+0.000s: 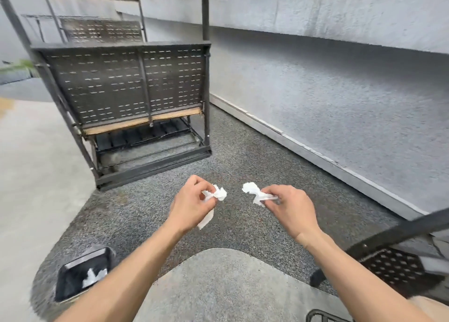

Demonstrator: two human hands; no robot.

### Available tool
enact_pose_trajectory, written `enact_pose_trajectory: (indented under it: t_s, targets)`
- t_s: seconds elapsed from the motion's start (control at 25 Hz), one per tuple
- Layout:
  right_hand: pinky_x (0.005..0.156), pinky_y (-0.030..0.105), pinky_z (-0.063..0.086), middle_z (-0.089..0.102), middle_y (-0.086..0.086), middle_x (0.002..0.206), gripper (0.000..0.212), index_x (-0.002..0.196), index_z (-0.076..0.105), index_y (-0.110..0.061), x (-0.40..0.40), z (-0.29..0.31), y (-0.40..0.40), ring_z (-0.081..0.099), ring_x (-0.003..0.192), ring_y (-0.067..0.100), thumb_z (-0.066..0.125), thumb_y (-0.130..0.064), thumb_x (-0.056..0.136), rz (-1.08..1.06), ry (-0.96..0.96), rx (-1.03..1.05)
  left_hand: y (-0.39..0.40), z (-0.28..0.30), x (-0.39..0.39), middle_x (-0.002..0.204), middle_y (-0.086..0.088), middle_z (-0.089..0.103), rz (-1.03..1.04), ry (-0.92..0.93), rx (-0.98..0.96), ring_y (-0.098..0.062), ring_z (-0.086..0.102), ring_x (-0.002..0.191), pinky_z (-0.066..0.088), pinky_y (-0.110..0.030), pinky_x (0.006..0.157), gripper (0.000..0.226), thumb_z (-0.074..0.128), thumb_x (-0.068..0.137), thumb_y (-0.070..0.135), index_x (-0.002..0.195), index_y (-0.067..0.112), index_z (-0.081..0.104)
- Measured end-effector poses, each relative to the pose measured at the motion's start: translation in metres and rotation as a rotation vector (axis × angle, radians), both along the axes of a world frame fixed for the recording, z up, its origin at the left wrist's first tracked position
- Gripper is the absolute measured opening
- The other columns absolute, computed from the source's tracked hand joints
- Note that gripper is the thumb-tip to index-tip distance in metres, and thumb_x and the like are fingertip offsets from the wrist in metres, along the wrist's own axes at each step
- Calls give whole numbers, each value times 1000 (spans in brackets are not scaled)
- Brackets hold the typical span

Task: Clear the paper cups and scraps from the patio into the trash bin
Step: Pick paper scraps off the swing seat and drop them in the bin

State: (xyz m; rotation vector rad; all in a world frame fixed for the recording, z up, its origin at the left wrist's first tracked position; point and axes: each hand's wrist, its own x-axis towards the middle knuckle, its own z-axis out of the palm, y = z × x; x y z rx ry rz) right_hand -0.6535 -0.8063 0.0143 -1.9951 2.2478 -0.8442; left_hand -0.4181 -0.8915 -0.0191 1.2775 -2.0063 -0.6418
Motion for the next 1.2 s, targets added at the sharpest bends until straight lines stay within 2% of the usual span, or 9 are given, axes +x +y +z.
enact_pose_trajectory:
  t_s: [0.2,0.32,0.48,0.56,0.68,0.84,1.0,1.2]
  targets:
    - [62,28,50,71,-15,85,16,95,69,-40,137,-7,-86,63,76,9,73,-35,80,215,17,8,-37,-9,147,90,16,59,160,-44,47,3,56,77,43,-24,68,17,72,79,28,81,39,60]
    - [65,30,51,71,-14,88,15,96,69,-39,208,-15,-120,63,78,9,71,-36,81,333,27,52,-40,-16,225,88,14,58,272,-30,55,1,56,74,39,-23,66,14,74,79,24,84,33,64]
    - [68,30,53,71,-15,90,18,100,68,-41,297,-27,-163,64,81,10,69,-36,83,485,62,112,-38,-25,314,89,9,60,451,25,66,-5,57,77,45,-28,71,9,74,81,23,88,24,68]
    - [70,31,54,72,-15,93,20,102,68,-41,339,-36,-182,65,81,10,69,-37,82,558,62,128,-36,-31,349,90,8,61,537,32,72,-2,56,77,46,-27,72,10,73,82,25,90,24,68]
    - [69,28,53,72,-17,94,21,102,68,-42,389,-47,-205,65,80,8,70,-37,82,661,63,154,-38,-41,388,91,12,60,626,29,94,3,55,77,45,-25,71,9,73,83,26,90,25,68]
    - [67,29,56,71,-18,91,21,102,68,-41,440,-59,-255,63,74,1,71,-35,83,779,67,170,-63,-48,426,92,15,59,734,28,138,0,57,80,48,-26,73,9,73,84,28,90,30,66]
    - [53,16,43,68,-19,83,19,101,68,-40,485,-70,-320,49,56,-12,70,-34,84,863,33,182,-108,-57,459,93,18,55,784,-20,190,5,55,81,38,-11,67,13,70,86,30,96,32,62]
    - [64,18,49,70,-15,91,19,102,69,-37,533,-87,-396,58,67,-4,70,-31,84,938,-9,255,-182,-63,493,97,13,56,836,-57,254,-1,57,84,44,-16,74,16,69,88,28,102,24,65]
